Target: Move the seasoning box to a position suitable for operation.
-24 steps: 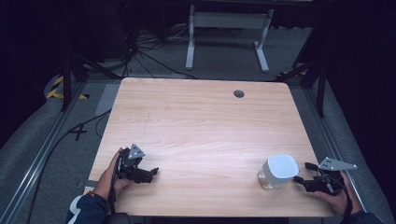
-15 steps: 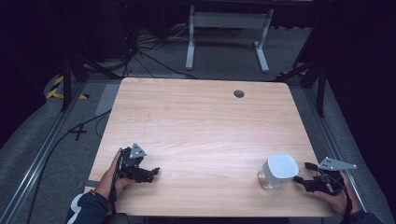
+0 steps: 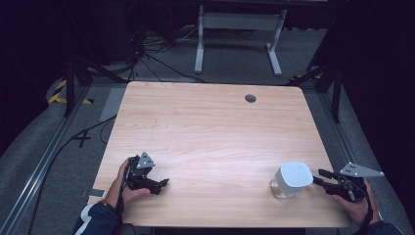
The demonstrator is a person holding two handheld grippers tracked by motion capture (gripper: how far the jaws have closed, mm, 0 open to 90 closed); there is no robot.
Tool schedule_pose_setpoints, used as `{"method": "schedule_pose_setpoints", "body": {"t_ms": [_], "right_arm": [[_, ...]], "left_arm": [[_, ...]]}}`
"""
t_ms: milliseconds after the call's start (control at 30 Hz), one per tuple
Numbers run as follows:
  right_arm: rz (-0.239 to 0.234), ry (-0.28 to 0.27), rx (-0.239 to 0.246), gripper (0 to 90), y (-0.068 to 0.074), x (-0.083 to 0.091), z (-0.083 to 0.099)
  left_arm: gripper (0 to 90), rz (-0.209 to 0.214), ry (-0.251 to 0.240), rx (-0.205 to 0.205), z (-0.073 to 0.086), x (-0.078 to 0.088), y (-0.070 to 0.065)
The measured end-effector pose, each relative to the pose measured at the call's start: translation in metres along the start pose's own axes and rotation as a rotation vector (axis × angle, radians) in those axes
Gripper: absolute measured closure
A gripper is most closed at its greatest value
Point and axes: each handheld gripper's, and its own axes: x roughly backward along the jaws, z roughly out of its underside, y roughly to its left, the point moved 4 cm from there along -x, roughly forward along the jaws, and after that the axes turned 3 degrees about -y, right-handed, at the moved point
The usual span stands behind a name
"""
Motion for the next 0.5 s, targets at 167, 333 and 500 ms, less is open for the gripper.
{"method": "schedule_pose_setpoints", "body": {"t_ms": [167,333,500], "right_arm": [[-0.005,-0.149,0.01,87.1,0.004,0.022,-0.028],[-0.041,-0.21,0.029,89.4,0.014,0.031,-0.05],[-0.091,-0.216,0.111,89.5,0.042,0.029,-0.071]], "left_arm": [[0.2,0.008,0.005,0.004,-0.002,-0.002,0.0],[0.3,0.009,0.004,0.002,-0.002,-0.002,0.0],[0.3,0.009,0.004,-0.001,-0.003,-0.003,0.0]]}}
